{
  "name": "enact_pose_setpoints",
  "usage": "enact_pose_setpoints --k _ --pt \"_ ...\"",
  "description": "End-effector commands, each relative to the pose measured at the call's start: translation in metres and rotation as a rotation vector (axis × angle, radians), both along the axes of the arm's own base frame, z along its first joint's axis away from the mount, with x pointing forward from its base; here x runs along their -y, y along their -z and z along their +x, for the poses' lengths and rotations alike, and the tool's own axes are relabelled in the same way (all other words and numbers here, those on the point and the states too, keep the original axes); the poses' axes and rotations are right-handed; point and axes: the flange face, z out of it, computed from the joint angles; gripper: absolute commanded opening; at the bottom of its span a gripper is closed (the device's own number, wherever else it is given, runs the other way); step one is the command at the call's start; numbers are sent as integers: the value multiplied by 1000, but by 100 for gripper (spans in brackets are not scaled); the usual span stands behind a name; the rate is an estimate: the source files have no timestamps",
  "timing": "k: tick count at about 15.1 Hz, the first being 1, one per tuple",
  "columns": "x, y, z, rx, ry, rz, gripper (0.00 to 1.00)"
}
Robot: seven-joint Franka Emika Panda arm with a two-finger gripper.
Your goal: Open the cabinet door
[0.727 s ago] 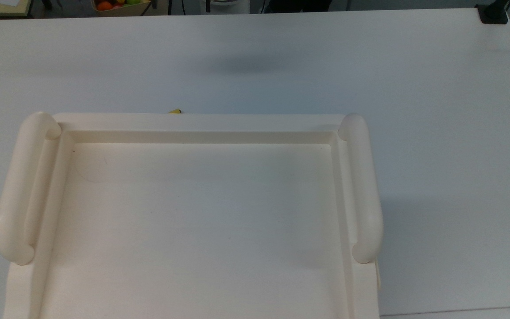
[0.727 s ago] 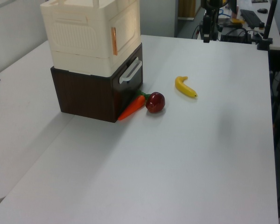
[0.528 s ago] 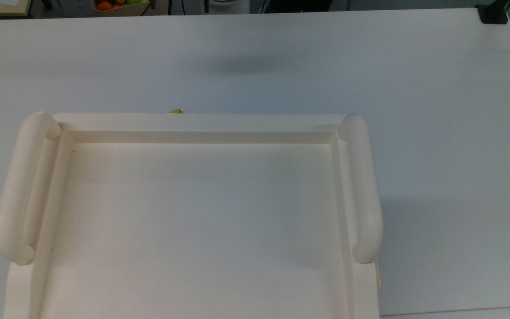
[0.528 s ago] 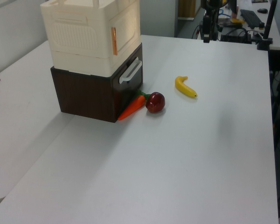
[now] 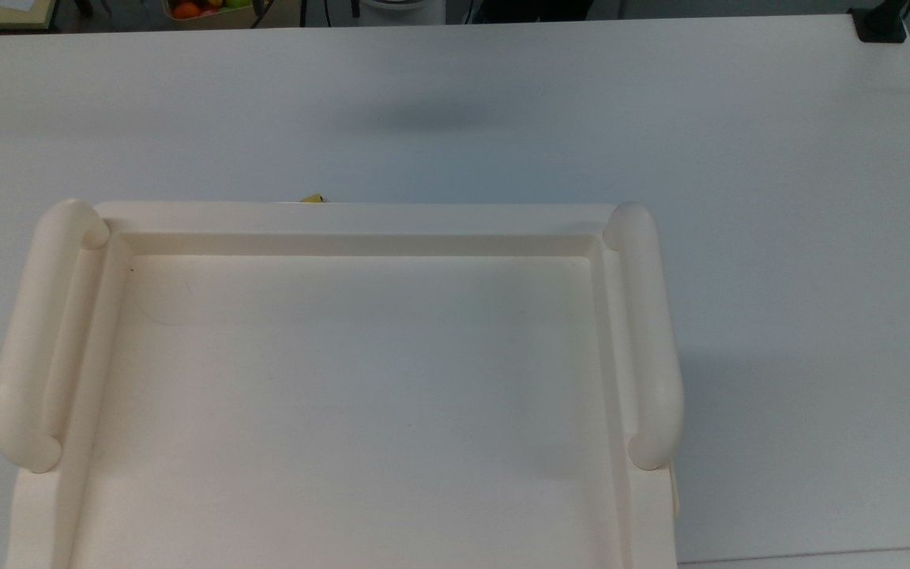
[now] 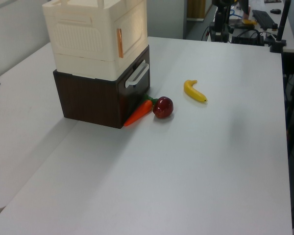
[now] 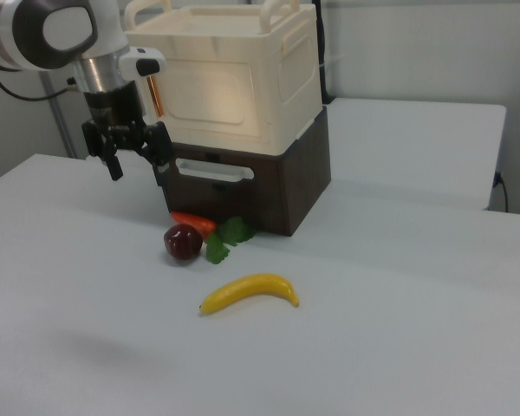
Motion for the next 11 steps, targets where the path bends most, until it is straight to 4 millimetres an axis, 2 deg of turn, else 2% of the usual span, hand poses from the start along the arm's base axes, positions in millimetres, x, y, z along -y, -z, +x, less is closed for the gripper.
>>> enact_pose_setpoints --k 1,4,7,11 --pt "-9 -26 28 102 -16 63 100" --pt "-26 -35 63 194 -23 59 100" --pt "-74 -32 91 361 -16 76 100" --pt "-117 -23 123 534 -41 108 100"
